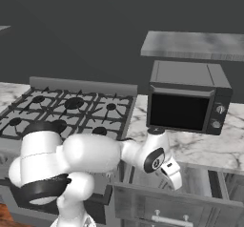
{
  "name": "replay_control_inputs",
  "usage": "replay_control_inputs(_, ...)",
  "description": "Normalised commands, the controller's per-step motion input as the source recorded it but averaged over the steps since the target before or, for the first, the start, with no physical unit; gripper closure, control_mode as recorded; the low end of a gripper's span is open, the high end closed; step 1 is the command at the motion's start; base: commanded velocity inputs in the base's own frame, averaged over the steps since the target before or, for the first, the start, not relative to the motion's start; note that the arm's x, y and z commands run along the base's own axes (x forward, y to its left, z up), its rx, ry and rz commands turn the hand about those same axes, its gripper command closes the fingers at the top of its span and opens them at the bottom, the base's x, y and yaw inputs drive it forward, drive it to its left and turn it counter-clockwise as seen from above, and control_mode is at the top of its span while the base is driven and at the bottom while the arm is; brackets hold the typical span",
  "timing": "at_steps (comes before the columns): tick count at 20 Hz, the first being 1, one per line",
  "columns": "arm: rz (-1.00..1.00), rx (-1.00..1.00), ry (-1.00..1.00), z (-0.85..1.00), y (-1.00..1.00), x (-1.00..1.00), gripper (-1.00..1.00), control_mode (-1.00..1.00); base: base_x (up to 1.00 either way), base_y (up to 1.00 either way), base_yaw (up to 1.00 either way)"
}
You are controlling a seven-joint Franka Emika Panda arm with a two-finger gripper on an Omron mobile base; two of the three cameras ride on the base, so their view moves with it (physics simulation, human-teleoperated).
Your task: Take the tongs from the drawer on the right and place them on the dining counter next to the tray containing the hot dog.
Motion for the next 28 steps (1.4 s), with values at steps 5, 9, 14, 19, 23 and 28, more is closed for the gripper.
replay_control_inputs(5,0.2,0.0,0.0,-0.23,0.0,0.0,-1.0,-1.0,0.0,0.0,0.0)
replay_control_inputs(9,0.26,0.0,0.0,-0.27,0.0,0.0,-1.0,-1.0,0.0,0.0,0.0)
replay_control_inputs(14,0.23,0.0,0.0,-0.18,0.0,0.0,-1.0,-1.0,0.0,0.0,0.0)
replay_control_inputs(19,0.23,0.0,0.0,-0.17,0.0,0.0,-1.0,-1.0,0.0,0.0,0.0)
replay_control_inputs(23,0.24,0.0,0.02,-0.11,0.0,-0.02,-1.0,-1.0,0.0,0.0,0.0)
replay_control_inputs(28,0.19,0.0,0.06,-0.01,0.0,-0.15,-1.0,-1.0,0.0,0.0,0.0)
